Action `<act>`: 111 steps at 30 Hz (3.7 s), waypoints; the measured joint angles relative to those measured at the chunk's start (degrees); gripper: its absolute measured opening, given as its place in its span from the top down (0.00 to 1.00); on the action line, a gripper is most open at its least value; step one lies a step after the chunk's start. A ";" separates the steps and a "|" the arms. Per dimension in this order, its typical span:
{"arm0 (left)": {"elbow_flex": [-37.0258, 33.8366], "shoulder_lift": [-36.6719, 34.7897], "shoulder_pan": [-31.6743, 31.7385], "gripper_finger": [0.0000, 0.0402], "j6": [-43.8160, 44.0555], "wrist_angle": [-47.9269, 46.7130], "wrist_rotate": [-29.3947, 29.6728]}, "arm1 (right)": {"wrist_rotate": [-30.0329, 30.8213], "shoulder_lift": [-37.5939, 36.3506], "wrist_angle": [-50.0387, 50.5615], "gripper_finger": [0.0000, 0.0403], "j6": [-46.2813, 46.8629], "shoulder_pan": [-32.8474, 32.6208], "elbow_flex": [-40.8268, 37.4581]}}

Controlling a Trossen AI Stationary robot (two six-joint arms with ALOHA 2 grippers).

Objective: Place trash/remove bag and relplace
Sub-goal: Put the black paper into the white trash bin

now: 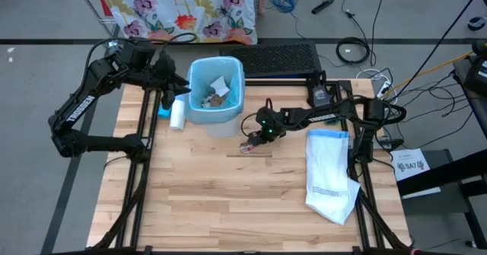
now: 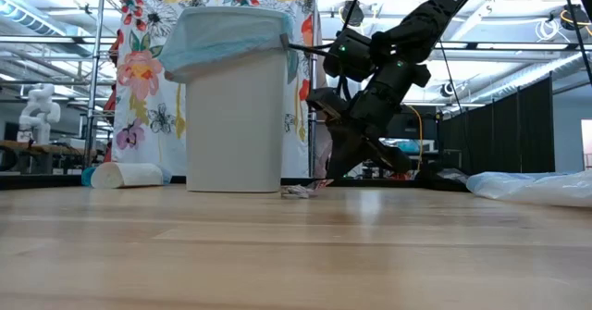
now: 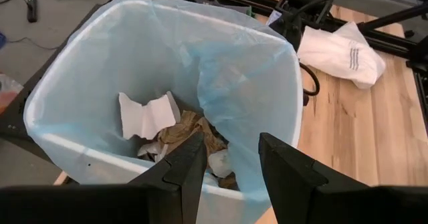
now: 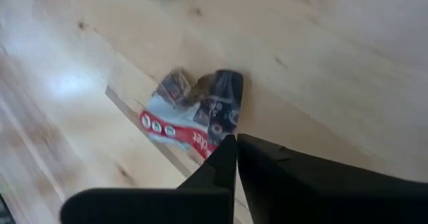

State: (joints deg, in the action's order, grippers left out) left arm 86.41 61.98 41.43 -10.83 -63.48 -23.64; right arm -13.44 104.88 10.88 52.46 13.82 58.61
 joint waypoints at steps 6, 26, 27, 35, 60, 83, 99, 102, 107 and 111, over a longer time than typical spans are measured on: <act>0.00 0.02 0.00 0.65 -0.02 0.00 0.00 | -0.27 0.00 2.57 0.90 -5.16 0.32 0.00; 0.00 0.04 0.00 0.65 0.04 -0.02 0.04 | -6.60 0.00 -0.31 0.53 -1.02 -1.43 0.00; 0.00 0.04 0.00 0.65 0.04 -0.02 0.02 | -6.46 0.00 -0.55 0.53 -0.97 -1.97 0.00; 0.00 0.05 0.00 0.65 3.04 -0.04 0.04 | -3.70 4.47 -7.65 0.57 -0.27 -3.27 0.02; 0.00 0.07 -5.36 0.65 5.99 -0.13 -0.11 | 5.15 -9.45 3.92 1.00 -15.57 -5.07 -0.02; 0.00 5.76 -5.46 0.65 5.66 0.00 0.26 | 31.15 -13.97 26.91 1.00 -40.59 -4.22 40.71; 0.00 7.62 -5.46 0.65 5.93 2.54 1.36 | 25.04 8.50 26.66 0.99 -52.26 -1.56 65.30; 0.00 7.54 -4.84 0.65 6.03 5.12 3.47 | 24.41 9.18 27.50 0.94 -52.31 -0.27 67.02; 0.00 6.82 -1.34 0.65 6.01 11.16 6.89 | 16.90 9.18 27.64 0.83 -48.32 3.23 67.54; 0.00 6.79 1.10 0.65 6.03 13.97 7.06 | 16.24 9.14 28.88 0.75 -47.24 5.63 67.56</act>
State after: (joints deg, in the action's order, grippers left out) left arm 86.41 68.77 42.53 -4.80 -49.51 -16.58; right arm 2.80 114.02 39.76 5.22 19.46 126.17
